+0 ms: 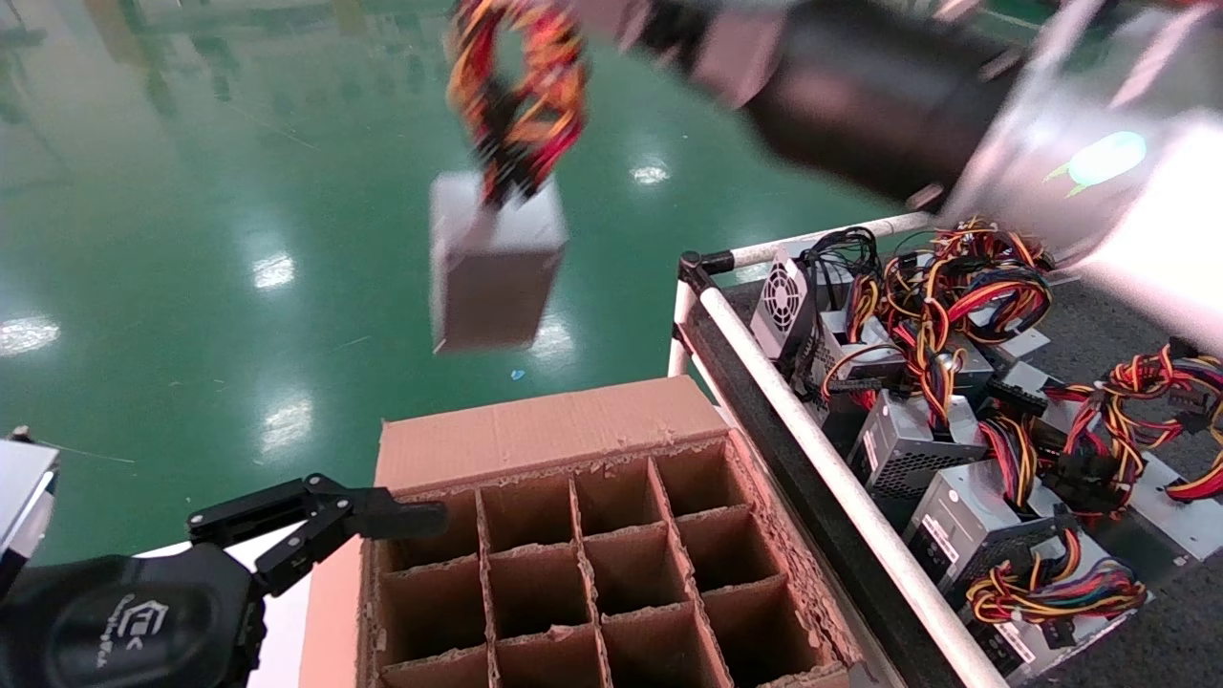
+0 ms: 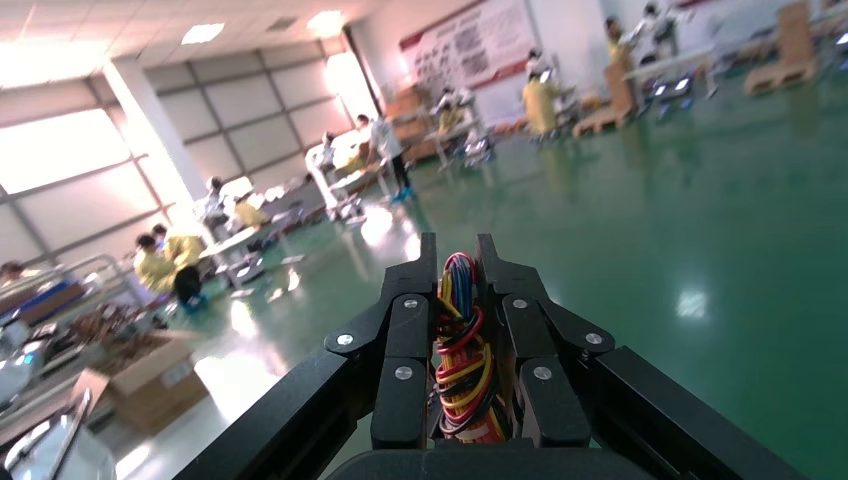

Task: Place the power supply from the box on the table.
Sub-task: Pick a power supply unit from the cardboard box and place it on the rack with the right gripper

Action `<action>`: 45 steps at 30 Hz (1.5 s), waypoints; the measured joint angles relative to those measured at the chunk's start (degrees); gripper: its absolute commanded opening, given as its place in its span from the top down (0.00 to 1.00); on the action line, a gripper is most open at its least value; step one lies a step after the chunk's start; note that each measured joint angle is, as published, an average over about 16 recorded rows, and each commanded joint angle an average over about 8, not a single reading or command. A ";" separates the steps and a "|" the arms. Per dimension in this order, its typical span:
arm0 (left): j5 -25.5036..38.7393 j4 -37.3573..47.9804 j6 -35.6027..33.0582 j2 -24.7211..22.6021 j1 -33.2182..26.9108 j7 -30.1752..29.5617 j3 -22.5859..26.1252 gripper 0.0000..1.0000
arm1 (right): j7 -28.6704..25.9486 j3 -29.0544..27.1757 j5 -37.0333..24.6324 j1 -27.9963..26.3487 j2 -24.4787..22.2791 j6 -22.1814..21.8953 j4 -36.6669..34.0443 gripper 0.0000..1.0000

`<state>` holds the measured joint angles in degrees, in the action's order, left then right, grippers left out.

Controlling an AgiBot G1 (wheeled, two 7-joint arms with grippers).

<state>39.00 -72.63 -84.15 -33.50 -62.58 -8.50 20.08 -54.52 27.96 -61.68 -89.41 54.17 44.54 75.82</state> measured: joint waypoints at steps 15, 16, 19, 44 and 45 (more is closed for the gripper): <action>-0.01 0.00 0.00 0.00 0.00 0.01 0.01 0.00 | 6.70 -9.31 4.12 -6.56 -12.61 5.43 -13.70 1.00; -0.01 0.00 0.01 0.00 0.00 0.01 0.01 0.00 | 7.74 -9.73 4.16 -7.15 -13.14 5.97 -15.36 1.00; -0.01 0.00 0.01 0.01 0.00 0.01 0.02 0.00 | 10.98 -10.82 4.15 -9.12 -14.52 7.71 -20.66 1.00; -0.02 0.00 0.01 0.01 -0.01 0.02 0.04 0.00 | 34.30 -12.42 0.36 -24.60 -19.99 18.60 -58.08 1.00; -0.02 0.00 0.01 0.01 -0.01 0.02 0.04 0.00 | 35.05 -12.42 0.27 -24.96 -20.04 18.70 -59.14 1.00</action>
<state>38.98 -72.63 -84.13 -33.48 -62.59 -8.49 20.12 -19.47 15.54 -61.42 -114.37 34.13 63.24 16.68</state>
